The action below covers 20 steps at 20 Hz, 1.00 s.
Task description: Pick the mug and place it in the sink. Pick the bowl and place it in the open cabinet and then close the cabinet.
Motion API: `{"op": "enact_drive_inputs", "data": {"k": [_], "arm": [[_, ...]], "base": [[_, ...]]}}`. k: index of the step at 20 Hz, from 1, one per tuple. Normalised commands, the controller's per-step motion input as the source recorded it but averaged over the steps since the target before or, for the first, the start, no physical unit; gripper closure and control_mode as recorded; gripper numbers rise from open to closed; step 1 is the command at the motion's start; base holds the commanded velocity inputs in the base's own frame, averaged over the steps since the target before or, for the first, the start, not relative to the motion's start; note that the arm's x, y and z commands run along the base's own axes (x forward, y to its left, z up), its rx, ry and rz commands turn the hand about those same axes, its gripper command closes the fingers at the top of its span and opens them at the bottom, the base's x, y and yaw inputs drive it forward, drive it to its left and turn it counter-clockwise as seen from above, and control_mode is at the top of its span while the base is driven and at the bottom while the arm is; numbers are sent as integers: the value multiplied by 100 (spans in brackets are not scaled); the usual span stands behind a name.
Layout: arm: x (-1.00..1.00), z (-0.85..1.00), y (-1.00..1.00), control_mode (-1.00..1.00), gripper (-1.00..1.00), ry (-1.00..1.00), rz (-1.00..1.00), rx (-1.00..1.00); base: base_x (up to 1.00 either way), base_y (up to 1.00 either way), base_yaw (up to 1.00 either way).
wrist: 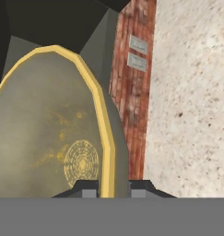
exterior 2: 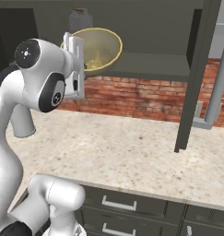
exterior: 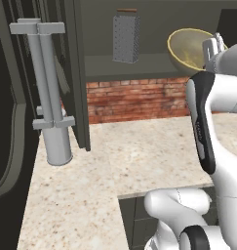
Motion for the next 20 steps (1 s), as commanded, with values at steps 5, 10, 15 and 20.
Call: {"op": "enact_drive_inputs", "data": {"k": [5, 10, 15, 20], "arm": [[44, 0, -6, -100, 100, 0, 0, 0], [45, 0, -2, -100, 100, 0, 0, 0], [37, 0, -3, -100, 100, 0, 0, 0], [40, 0, -6, -100, 100, 0, 0, 0]], "base": [[0, 0, 0], [0, 0, 0], [0, 0, 0], [0, 0, 0]]}}
